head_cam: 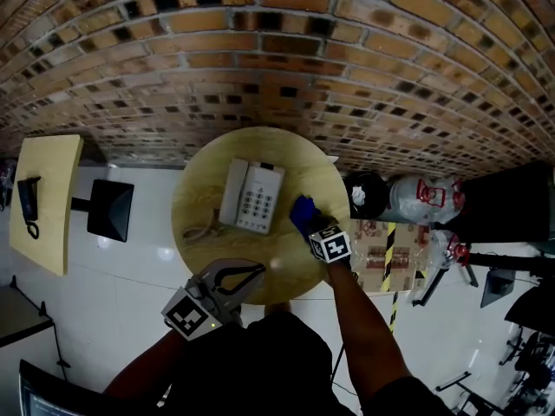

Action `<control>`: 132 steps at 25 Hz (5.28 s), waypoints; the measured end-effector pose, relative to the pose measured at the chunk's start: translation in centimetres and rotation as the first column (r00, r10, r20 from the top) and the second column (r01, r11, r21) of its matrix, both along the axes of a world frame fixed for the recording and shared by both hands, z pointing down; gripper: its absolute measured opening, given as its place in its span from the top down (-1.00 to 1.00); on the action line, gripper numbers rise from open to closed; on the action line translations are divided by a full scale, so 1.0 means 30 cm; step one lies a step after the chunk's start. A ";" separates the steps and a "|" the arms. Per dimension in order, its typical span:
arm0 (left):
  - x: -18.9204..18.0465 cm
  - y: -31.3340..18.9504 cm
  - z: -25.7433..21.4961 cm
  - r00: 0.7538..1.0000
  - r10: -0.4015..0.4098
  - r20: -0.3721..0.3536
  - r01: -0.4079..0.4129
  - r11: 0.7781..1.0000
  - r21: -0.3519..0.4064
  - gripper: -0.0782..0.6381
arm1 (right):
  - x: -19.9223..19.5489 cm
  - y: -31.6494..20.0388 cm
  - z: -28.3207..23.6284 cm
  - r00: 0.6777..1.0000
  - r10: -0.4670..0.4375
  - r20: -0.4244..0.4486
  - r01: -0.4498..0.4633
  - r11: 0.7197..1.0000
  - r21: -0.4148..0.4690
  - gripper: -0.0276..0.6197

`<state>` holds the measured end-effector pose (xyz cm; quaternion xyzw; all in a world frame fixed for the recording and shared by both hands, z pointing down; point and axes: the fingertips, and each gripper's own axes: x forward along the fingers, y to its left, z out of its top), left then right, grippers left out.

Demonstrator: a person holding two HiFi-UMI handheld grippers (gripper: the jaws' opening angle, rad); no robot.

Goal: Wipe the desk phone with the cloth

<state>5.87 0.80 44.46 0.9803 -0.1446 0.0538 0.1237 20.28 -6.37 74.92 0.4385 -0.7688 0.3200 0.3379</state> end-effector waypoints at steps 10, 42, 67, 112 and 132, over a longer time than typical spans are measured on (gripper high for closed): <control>-0.116 0.023 -0.029 1.000 -0.007 -0.011 0.007 0.999 0.045 0.76 | -0.249 -0.154 -0.287 0.989 -0.101 0.107 0.076 0.972 0.221 0.66; -0.178 -0.189 -0.009 0.997 -0.074 -0.033 0.077 0.992 0.098 0.78 | -0.686 0.061 -0.045 0.843 -0.527 0.108 0.522 0.850 0.068 0.66; -0.292 -0.145 0.058 0.993 -0.117 -0.010 0.118 0.989 0.095 0.78 | -0.809 -0.383 -0.241 0.861 -0.505 0.053 0.485 0.848 0.214 0.66; -0.077 -0.002 0.062 1.000 0.017 0.003 -0.017 0.998 0.061 0.78 | 0.136 -0.165 -0.027 0.996 0.092 -0.021 -0.090 0.991 0.104 0.17; -0.322 0.214 -0.311 0.986 0.128 -0.109 -0.112 0.984 0.142 0.78 | -0.712 0.479 -1.198 0.917 -0.207 0.341 -0.046 0.795 0.605 0.27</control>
